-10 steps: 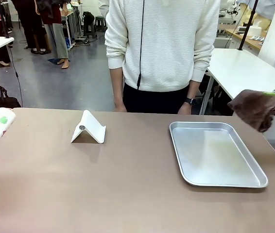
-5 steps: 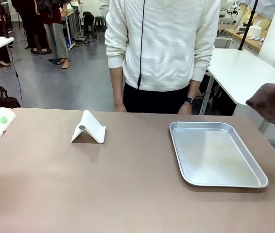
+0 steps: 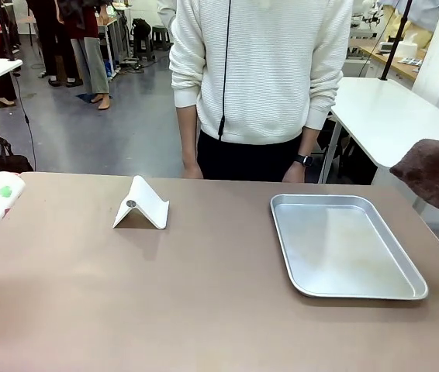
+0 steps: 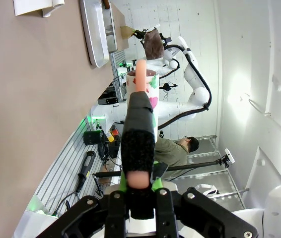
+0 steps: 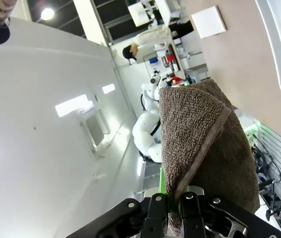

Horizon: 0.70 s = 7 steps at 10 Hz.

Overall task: Clean the surface of the table.
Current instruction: Clean the area not pointed to by the person, then return the Lint Roller and towel to their original positions.

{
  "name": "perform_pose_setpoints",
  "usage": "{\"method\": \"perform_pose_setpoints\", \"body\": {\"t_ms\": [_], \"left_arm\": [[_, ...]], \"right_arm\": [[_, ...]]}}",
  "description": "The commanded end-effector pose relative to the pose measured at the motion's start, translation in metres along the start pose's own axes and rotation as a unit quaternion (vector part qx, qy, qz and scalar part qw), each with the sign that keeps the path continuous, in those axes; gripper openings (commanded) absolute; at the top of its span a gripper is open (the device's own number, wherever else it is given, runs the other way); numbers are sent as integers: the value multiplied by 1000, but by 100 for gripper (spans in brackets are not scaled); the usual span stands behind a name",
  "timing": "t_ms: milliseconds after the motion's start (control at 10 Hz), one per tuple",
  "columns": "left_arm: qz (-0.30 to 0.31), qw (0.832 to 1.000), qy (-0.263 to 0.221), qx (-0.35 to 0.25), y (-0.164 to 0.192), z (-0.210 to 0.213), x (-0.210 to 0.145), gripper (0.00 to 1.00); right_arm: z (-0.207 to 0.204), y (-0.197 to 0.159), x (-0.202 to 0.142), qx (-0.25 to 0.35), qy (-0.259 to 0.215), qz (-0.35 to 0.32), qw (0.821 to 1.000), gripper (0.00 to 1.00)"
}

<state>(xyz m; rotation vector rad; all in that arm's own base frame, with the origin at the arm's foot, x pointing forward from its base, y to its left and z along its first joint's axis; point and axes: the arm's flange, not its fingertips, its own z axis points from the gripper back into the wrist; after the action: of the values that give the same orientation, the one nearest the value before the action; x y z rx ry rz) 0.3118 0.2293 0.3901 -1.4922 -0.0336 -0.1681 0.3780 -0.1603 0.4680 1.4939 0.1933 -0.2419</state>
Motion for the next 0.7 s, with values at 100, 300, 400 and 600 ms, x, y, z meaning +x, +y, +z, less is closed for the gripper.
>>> {"method": "perform_pose_setpoints", "body": {"t_ms": [100, 300, 400, 600], "left_arm": [[1, 1000, -9, -9, -7, 3, 0, 19], [1, 1000, -9, -9, -7, 3, 0, 19], [1, 1000, -9, -9, -7, 3, 0, 19], [1, 1000, -9, -9, -7, 3, 0, 19]], "right_arm": [[4, 8, 1, 5, 1, -6, 1000, 7], [4, 8, 1, 5, 1, -6, 1000, 7], [4, 8, 1, 5, 1, -6, 1000, 7], [4, 8, 1, 5, 1, -6, 1000, 7]]}}
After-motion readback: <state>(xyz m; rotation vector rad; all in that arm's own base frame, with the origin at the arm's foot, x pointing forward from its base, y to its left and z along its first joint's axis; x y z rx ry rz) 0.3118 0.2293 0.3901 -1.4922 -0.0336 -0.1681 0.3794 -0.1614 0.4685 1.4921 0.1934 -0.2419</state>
